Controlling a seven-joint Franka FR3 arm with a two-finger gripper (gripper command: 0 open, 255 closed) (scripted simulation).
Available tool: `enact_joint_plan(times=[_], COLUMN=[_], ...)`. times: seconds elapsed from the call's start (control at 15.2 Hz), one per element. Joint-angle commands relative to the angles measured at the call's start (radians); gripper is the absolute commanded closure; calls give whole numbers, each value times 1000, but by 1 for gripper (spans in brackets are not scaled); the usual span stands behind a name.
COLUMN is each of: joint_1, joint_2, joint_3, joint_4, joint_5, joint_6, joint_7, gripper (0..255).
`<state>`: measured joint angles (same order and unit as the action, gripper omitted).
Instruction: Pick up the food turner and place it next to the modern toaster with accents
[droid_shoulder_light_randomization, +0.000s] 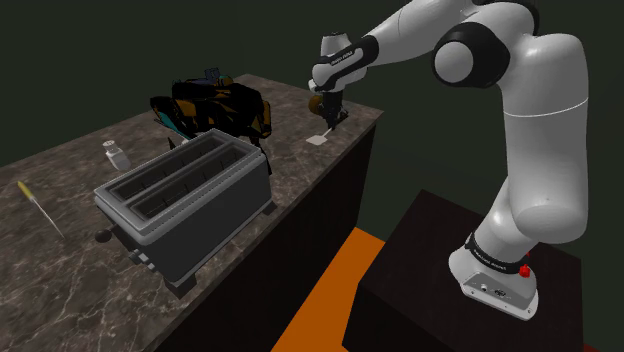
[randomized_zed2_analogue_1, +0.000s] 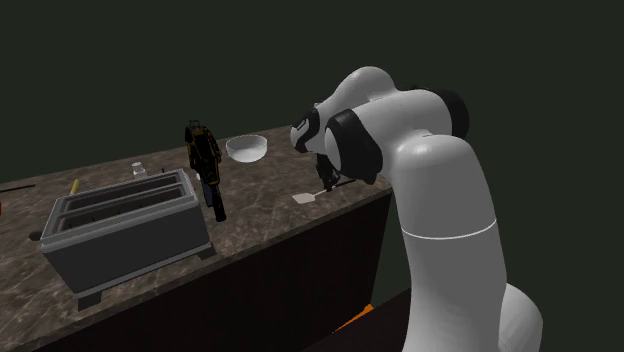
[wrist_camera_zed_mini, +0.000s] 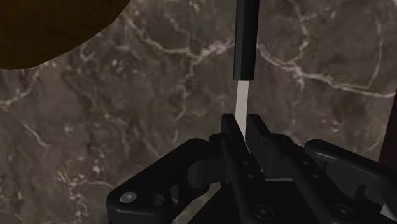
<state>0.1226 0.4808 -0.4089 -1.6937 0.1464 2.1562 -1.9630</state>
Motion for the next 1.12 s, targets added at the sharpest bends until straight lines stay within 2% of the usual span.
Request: enact_joint_plan(times=[0.0, 0.33, 1.06], joint_1=[0, 0, 8], joint_2=[0, 0, -58], joint_3=[0, 0, -15], joint_4=[0, 0, 67], joint_5=[0, 0, -27], joint_6=[0, 0, -122], joint_7=[0, 0, 12], gripper=[255, 255, 255])
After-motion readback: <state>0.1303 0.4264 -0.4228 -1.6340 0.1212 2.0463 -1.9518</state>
